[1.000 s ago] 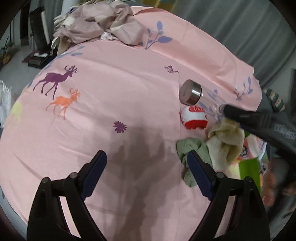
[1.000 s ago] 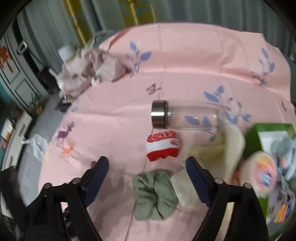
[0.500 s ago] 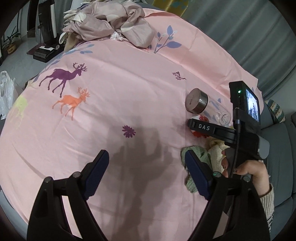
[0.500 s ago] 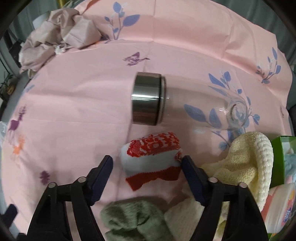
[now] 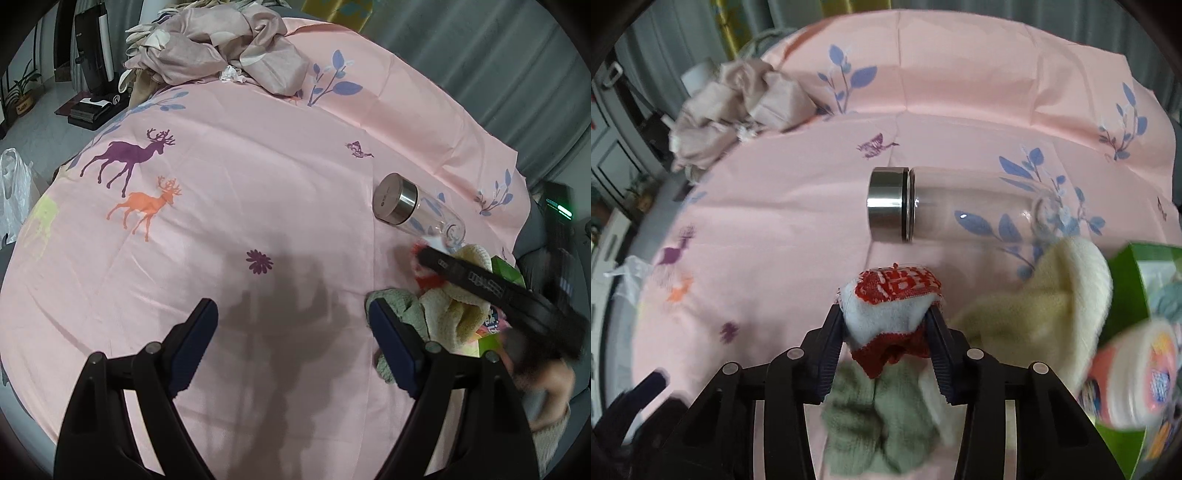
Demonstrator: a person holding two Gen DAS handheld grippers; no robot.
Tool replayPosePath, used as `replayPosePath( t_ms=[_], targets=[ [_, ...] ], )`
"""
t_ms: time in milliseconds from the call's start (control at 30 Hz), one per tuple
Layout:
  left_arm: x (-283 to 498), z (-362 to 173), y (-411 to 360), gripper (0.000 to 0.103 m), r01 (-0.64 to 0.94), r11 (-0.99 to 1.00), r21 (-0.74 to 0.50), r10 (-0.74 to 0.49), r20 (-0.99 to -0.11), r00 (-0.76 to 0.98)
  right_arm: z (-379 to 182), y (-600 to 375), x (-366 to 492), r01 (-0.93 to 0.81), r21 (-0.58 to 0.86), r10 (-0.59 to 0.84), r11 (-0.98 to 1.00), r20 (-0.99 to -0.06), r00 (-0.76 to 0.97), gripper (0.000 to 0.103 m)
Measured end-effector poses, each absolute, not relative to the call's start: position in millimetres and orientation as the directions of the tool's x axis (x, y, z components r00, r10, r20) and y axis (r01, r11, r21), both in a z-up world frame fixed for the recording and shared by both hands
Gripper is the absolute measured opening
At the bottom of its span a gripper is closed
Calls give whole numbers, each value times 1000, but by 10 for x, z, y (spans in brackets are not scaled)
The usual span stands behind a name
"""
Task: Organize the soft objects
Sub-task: 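Grasp the red-white sock with the right tool and lift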
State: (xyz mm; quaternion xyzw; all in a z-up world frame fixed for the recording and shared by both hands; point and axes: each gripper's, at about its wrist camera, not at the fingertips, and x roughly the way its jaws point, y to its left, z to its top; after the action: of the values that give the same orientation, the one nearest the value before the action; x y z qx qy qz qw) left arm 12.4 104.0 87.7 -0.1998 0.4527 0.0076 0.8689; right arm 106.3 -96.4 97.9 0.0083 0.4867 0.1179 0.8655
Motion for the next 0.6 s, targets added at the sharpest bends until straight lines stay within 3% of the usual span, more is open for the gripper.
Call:
replayPosePath(
  t_ms=[167, 367, 467, 600],
  targets=[
    [125, 871, 1017, 82, -193, 923, -333, -163, -793, 587, 1103, -1102, 511, -237, 170, 269, 957, -828, 491, 45],
    [115, 854, 904, 82, -158, 937, -313, -171, -801, 573, 879, -1180, 161, -239, 220, 302, 946, -864, 403, 45],
    [106, 821, 817, 82, -132, 943, -307, -185, -809, 559, 765, -1168, 114, -230, 182, 262, 956, -884, 387, 46],
    [94, 767, 739, 82, -113, 943, -312, -208, -821, 532, 677, -1254, 156, -195, 215, 274, 957, -892, 361, 63]
  ],
)
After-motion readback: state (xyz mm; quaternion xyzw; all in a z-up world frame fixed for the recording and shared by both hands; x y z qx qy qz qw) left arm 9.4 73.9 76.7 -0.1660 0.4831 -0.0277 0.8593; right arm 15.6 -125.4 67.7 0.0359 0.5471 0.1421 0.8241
